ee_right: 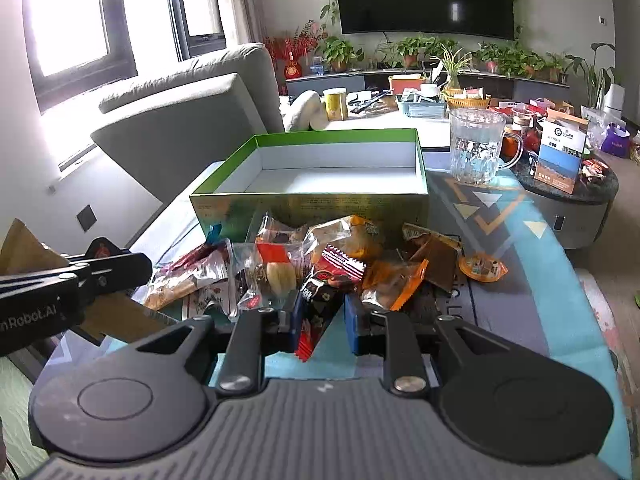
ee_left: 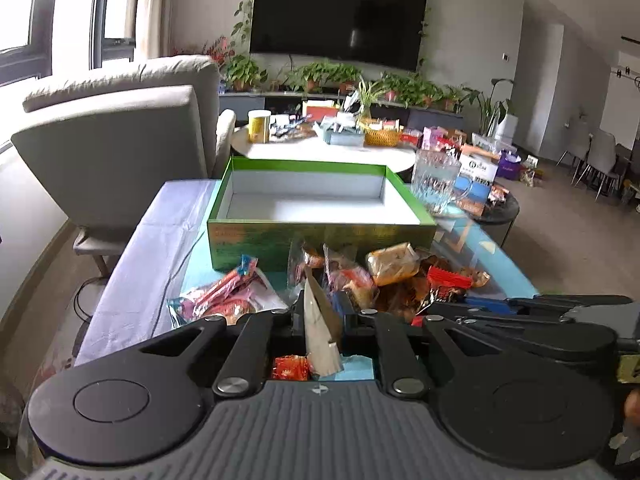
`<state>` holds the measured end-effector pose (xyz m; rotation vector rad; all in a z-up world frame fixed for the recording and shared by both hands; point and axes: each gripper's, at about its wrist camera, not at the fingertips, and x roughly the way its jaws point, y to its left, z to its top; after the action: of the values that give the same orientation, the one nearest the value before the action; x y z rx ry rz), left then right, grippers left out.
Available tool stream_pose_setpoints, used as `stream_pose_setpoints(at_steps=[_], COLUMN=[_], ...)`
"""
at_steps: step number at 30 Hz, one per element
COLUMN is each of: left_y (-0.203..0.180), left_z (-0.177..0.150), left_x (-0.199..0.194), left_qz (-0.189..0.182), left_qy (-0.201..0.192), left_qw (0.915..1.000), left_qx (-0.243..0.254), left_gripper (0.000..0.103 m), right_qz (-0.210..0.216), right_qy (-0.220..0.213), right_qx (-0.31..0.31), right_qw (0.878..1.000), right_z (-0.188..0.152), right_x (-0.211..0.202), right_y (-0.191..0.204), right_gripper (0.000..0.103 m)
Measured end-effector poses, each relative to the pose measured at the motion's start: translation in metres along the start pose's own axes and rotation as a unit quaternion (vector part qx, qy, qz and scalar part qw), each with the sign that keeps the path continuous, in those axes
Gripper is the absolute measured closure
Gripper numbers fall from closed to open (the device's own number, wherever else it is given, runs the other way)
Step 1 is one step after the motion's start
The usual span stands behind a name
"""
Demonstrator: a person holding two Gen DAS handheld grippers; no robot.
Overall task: Organize snacks
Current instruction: 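Carry the tan bar and red packet into the green box and release both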
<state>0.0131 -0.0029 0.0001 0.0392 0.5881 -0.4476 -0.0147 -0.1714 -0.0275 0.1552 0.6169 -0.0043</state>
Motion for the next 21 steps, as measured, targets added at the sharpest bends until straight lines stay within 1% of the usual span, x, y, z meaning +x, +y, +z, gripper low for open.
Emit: stream_pose_setpoints(at_steps=[2, 3, 4, 6, 8, 11, 14, 15, 16, 18, 19, 20, 21], left_y=[0.003, 0.006, 0.009, 0.017, 0.025, 0.036, 0.041, 0.042, 0.042, 0.046, 0.048, 0.050, 0.052], left_z=[-0.005, -0.010, -0.012, -0.017, -0.022, -0.026, -0.027, -0.027, -0.028, -0.030, -0.032, -0.034, -0.034], left_x=[0.014, 0.020, 0.024, 0.035, 0.039, 0.033, 0.022, 0.018, 0.015, 0.010, 0.008, 0.006, 0.005], left_qz=[0.002, 0.008, 0.015, 0.036, 0.056, 0.061, 0.063, 0.059, 0.052, 0.025, 0.017, 0.011, 0.002], left_qy=[0.016, 0.019, 0.023, 0.044, 0.058, 0.056, 0.043, 0.039, 0.037, 0.030, 0.025, 0.019, 0.015], left_qw=[0.9999, 0.9998, 0.9996, 0.9983, 0.9966, 0.9962, 0.9970, 0.9975, 0.9980, 0.9992, 0.9995, 0.9997, 0.9995], left_qx=[0.002, -0.001, -0.003, -0.008, -0.018, -0.026, -0.013, -0.006, 0.001, 0.005, -0.002, -0.012, -0.029], left_gripper=[0.091, 0.088, 0.086, 0.081, 0.078, 0.068, 0.064, 0.061, 0.060, 0.062, 0.068, 0.082, 0.086], right_qz=[0.003, 0.004, 0.006, 0.008, 0.011, 0.014, 0.016, 0.017, 0.017, 0.019, 0.019, 0.018, 0.018], right_qy=[0.005, 0.008, 0.010, 0.014, 0.014, 0.014, 0.018, 0.020, 0.021, 0.022, 0.021, 0.021, 0.021], right_qx=[0.003, 0.004, 0.005, 0.006, 0.006, 0.007, 0.006, 0.005, 0.005, 0.004, 0.003, 0.003, 0.003], right_qw=[1.000, 1.000, 1.000, 1.000, 1.000, 1.000, 1.000, 1.000, 1.000, 1.000, 1.000, 1.000, 1.000], right_z=[-0.002, -0.003, -0.004, -0.005, -0.007, -0.007, -0.007, -0.007, -0.008, -0.008, -0.008, -0.008, -0.008], right_x=[0.004, 0.005, 0.006, 0.007, 0.008, 0.009, 0.011, 0.012, 0.012, 0.011, 0.011, 0.010, 0.010], right_y=[-0.001, -0.001, -0.001, -0.001, -0.002, -0.002, -0.001, -0.001, 0.000, 0.001, 0.002, 0.002, 0.003], right_gripper=[0.080, 0.080, 0.080, 0.080, 0.080, 0.080, 0.080, 0.080, 0.080, 0.080, 0.080, 0.080, 0.080])
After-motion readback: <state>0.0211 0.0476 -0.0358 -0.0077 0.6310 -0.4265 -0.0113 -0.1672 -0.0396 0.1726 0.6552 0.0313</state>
